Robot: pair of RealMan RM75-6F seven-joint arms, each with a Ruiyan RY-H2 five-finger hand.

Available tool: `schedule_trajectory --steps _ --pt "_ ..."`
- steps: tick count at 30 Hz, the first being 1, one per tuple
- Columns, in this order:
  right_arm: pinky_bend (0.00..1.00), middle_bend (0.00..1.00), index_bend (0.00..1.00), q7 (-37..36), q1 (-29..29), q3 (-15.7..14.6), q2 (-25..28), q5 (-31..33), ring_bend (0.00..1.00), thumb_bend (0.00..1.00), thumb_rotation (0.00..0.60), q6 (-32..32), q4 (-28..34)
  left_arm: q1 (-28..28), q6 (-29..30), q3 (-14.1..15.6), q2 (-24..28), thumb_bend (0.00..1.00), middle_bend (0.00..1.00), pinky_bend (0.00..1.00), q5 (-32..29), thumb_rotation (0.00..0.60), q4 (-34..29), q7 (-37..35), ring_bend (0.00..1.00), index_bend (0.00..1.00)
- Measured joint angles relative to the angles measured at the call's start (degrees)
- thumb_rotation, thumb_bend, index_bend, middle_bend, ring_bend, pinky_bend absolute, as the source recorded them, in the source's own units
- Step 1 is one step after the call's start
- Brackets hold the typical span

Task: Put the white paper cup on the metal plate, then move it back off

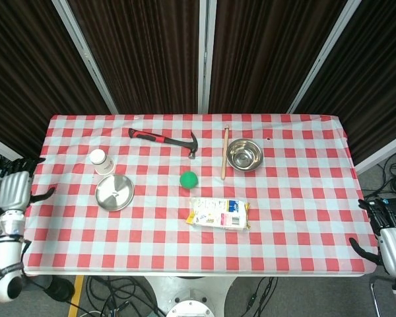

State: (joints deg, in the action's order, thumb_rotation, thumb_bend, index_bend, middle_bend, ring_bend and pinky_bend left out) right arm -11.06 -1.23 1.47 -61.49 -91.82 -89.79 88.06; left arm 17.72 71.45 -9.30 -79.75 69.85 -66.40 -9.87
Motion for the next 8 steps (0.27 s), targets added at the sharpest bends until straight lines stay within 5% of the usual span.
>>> schedule_trajectory --steps 8 --pt "0.18 0.21 0.13 0.6 -0.4 -0.4 -0.4 -1.2 0.06 0.15 0.6 0.1 0.6 -12.6 14.3 7.4 6.0 0.21 0.21 0.07 5.5 0.6 -13.3 4.6 0.1 0.22"
